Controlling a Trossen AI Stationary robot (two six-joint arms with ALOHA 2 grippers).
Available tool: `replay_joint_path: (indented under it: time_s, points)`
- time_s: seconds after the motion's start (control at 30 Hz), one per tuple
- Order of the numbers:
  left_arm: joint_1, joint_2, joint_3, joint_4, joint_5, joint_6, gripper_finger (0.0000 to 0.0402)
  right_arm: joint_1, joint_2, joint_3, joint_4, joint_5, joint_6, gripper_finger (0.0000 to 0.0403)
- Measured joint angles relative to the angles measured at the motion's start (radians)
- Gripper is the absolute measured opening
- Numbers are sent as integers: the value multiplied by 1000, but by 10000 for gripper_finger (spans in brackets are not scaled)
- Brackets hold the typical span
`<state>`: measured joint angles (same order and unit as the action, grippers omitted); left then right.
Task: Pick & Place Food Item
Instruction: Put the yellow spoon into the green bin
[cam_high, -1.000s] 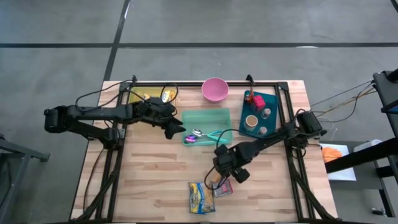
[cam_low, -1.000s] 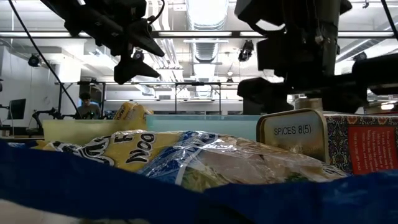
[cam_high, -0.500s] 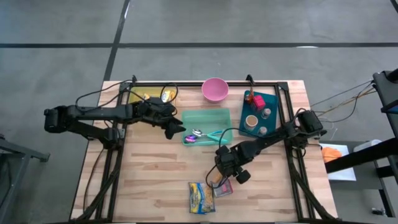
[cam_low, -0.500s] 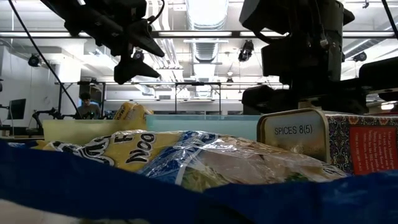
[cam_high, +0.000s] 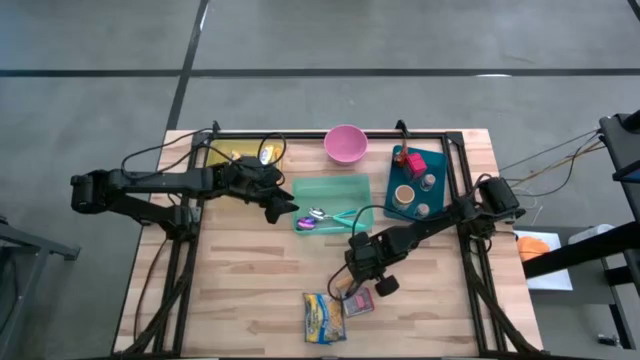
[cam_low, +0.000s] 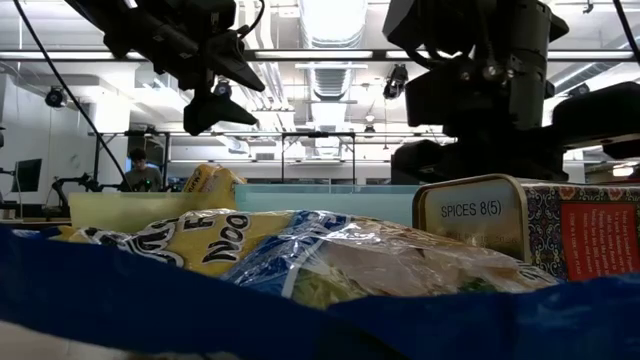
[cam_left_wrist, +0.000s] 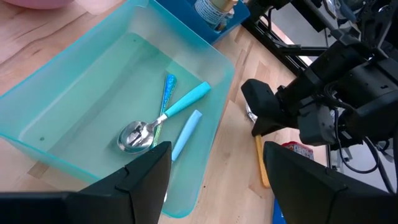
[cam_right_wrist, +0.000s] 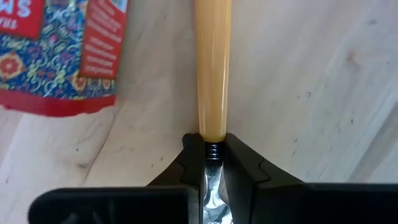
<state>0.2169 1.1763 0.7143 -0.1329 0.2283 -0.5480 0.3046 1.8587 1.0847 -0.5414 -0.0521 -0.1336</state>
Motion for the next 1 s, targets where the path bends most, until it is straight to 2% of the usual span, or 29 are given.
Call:
replay_joint_path:
  time_s: [0.27,0.6,0.7,0.87,1.0]
  points:
    - [0,0,0,0,0,0,262,-1,-19,5,-13,42,92,27]
    - [0,0,0,-7,0,5,262,0,-119,5,-65,140,175,27]
    - [0,0,0,-7,0,5,262,0,-168,6,-73,185,187,27]
    - [0,0,0,-8,0,6,262,-8,-268,6,-74,319,213,27]
    - [0,0,0,-7,0,3,262,-55,-334,6,-68,367,243,27]
